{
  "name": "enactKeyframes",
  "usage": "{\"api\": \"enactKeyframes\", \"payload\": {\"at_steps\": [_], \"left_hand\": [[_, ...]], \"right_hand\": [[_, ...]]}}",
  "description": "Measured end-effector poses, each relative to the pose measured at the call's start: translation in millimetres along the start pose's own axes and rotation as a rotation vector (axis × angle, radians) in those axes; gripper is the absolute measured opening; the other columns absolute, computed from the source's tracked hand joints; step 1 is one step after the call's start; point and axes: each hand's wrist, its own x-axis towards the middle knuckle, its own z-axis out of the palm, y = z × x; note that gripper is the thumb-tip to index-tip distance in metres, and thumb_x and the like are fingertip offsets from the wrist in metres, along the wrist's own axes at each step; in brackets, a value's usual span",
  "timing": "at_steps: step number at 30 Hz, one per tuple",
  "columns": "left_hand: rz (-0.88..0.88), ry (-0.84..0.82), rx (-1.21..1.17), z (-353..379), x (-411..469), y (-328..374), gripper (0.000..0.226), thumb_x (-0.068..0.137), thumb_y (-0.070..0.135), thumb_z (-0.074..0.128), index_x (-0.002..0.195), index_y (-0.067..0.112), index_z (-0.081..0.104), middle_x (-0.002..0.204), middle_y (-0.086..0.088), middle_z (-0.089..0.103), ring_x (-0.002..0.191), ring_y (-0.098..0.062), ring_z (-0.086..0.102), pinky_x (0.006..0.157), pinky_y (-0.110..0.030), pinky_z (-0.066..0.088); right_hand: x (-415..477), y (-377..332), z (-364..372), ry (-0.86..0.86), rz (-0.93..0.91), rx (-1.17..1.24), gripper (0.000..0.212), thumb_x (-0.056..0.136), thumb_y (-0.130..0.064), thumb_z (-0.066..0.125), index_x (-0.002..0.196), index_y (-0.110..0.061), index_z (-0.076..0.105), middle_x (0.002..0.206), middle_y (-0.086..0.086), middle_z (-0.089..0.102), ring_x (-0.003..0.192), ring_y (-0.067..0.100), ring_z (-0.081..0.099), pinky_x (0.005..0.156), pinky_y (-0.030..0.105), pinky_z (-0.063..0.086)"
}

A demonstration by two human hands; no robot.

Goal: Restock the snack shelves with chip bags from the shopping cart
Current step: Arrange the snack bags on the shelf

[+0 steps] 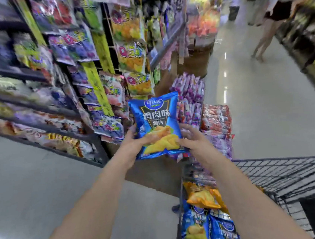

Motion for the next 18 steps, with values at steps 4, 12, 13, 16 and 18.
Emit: {"api": "enactKeyframes", "payload": {"at_steps": [4, 12, 13, 16, 18], "left_hand": [[0.149, 0.127, 0.018, -84, -28, 58, 0.106, 0.044, 0.028, 0.098, 0.135, 0.023, 0.045, 0.122, 0.001, 0.063, 0.110, -0.024, 0.064, 0.096, -0.049, 0.052], [0.381, 0.341, 0.173, -246, -76, 176, 0.076, 0.068, 0.037, 0.088, 0.129, 0.028, 0.043, 0.120, 0.003, 0.061, 0.104, -0.014, 0.064, 0.086, -0.034, 0.055], [0.405, 0.360, 0.202, -266, -83, 193, 0.072, 0.074, 0.033, 0.084, 0.132, 0.027, 0.042, 0.118, 0.005, 0.059, 0.103, -0.013, 0.063, 0.081, -0.030, 0.055], [0.463, 0.380, 0.240, -319, -101, 238, 0.081, 0.067, 0.044, 0.086, 0.133, 0.031, 0.040, 0.126, 0.002, 0.056, 0.111, -0.020, 0.060, 0.087, -0.034, 0.053], [0.492, 0.398, 0.264, -350, -111, 263, 0.095, 0.051, 0.058, 0.088, 0.130, 0.035, 0.041, 0.129, -0.001, 0.058, 0.112, -0.022, 0.062, 0.094, -0.044, 0.053]], "right_hand": [[20, -26, 100, -0.082, -0.111, 0.014, 0.050, 0.074, 0.006, 0.073, 0.115, -0.017, 0.057, 0.110, 0.012, 0.068, 0.092, 0.022, 0.068, 0.078, 0.032, 0.056], [56, -82, 307, -0.226, -0.188, 0.006, 0.047, 0.083, 0.009, 0.065, 0.122, -0.017, 0.056, 0.114, 0.014, 0.069, 0.094, 0.026, 0.068, 0.077, 0.035, 0.054], [61, -91, 332, -0.236, -0.202, 0.000, 0.048, 0.083, 0.008, 0.066, 0.123, -0.017, 0.057, 0.117, 0.014, 0.068, 0.094, 0.026, 0.068, 0.074, 0.034, 0.053], [75, -116, 402, -0.268, -0.258, -0.008, 0.048, 0.082, 0.006, 0.068, 0.122, -0.019, 0.058, 0.120, 0.013, 0.067, 0.097, 0.024, 0.067, 0.072, 0.033, 0.052], [83, -128, 442, -0.294, -0.297, -0.014, 0.049, 0.082, 0.007, 0.068, 0.120, -0.021, 0.058, 0.123, 0.013, 0.065, 0.105, 0.028, 0.065, 0.081, 0.037, 0.054]]}}
